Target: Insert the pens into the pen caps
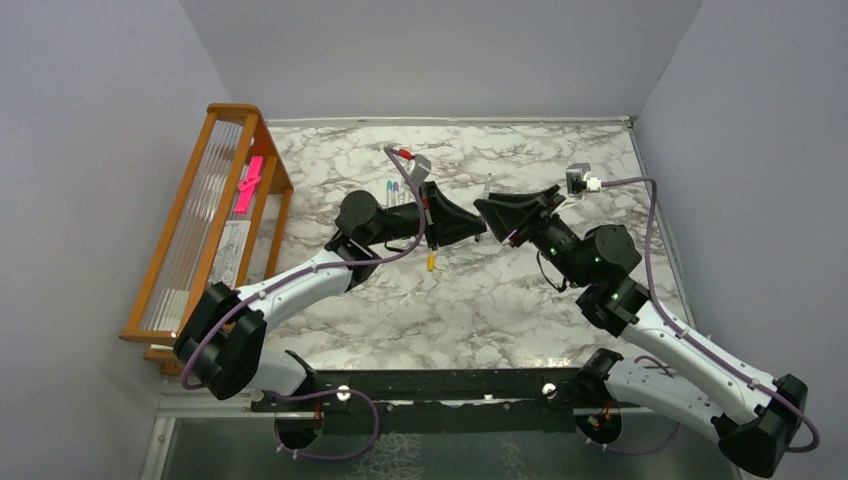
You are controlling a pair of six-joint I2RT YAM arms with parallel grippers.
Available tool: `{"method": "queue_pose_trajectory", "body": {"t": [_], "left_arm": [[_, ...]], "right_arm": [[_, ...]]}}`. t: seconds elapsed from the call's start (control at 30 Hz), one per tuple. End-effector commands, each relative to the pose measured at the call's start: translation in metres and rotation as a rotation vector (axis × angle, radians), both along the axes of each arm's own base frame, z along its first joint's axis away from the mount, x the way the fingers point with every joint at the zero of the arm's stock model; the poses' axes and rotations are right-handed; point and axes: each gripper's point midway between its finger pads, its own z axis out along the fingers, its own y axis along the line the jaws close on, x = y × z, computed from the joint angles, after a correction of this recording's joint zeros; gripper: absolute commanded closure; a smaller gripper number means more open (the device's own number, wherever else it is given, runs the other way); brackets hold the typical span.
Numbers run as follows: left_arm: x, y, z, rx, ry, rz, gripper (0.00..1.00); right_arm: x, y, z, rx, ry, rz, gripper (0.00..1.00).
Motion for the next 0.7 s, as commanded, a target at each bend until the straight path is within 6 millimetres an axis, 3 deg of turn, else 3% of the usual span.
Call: {"method": "queue_pose_trajectory", "body": {"t": [0.0, 0.47, 0.63, 0.67], "left_arm": [[-0.001, -0.006, -0.007, 0.067, -0.074, -0.044, 1.00], [-0.029, -0.010, -0.023, 0.147, -0.189, -0.190, 1.00], [-0.030, -0.012, -0.023, 0.146, -0.200, -0.183, 1.00], [-0.028, -0.012, -0.021, 0.142, -0.202, -0.167, 0.95]], "right_arm": [[-0.010, -0.004, 0.025, -0.060, -0.065, 0.011, 0.64], [-0.007, -0.004, 0.022, -0.079, -0.018, 0.001, 0.66], [-0.006, -0.003, 0.015, -0.090, 0.011, -0.001, 0.98], [-0.006, -0.003, 0.014, -0.088, 0.016, 0.002, 0.99]]}}
